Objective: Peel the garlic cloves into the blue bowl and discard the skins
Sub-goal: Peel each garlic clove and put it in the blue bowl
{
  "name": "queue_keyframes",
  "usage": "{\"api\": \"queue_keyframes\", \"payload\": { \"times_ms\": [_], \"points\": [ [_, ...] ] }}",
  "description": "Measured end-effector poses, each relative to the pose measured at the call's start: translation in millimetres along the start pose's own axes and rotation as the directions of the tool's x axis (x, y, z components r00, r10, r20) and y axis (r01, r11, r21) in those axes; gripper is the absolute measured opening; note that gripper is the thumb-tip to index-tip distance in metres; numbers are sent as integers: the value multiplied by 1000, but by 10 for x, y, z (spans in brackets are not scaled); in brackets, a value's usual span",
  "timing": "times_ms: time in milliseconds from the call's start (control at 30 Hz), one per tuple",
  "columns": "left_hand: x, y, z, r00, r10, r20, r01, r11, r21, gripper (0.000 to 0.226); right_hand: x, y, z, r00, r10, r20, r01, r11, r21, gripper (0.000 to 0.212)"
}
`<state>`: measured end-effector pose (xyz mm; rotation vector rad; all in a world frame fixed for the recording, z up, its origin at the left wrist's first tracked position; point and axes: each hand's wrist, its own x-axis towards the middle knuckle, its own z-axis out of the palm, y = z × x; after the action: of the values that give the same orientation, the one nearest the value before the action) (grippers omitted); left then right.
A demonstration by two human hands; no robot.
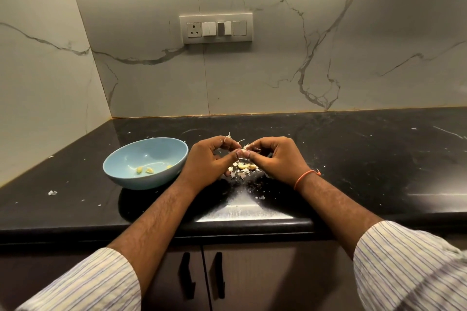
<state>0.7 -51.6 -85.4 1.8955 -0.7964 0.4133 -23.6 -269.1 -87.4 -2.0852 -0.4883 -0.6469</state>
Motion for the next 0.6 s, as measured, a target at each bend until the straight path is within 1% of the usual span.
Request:
{"api": "queue_keyframes", "payload": {
  "times_ms": [167, 433, 600],
  "points": [
    [13, -17, 0, 1000, 0, 14, 0, 1000, 8, 18, -3, -13, 2, 1000, -11, -15, 11, 1000, -5, 16],
    [24, -31, -6, 999, -31, 13, 31, 999, -29, 22, -9, -27, -12, 999, -30, -17, 29, 1000, -4, 17],
    [13, -9, -9, 998, -43, 41, 44, 999, -20, 25, -5, -28, -9, 999, -34, -18, 34, 999, -4, 16]
  ]
}}
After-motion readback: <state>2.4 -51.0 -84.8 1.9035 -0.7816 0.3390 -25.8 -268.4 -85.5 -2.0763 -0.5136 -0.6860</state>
